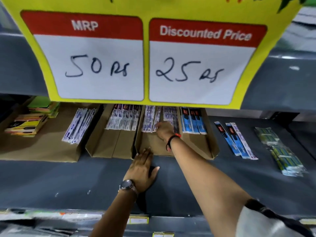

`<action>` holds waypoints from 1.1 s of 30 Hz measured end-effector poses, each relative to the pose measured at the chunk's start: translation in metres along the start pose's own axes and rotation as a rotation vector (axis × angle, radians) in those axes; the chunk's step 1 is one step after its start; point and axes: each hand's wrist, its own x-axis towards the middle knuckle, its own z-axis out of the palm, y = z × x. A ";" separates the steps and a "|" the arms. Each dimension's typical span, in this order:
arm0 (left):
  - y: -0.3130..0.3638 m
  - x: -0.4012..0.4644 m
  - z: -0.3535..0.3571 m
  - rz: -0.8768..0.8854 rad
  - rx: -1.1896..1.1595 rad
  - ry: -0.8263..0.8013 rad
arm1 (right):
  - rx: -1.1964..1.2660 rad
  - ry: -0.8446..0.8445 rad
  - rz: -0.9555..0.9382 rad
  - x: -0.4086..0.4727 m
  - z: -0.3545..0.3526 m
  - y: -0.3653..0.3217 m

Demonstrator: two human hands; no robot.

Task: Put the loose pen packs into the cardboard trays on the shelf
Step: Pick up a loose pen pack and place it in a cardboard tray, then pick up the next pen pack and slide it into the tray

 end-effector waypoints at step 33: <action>0.005 0.001 -0.003 -0.051 0.124 -0.062 | -0.271 0.511 0.396 -0.068 -0.200 0.182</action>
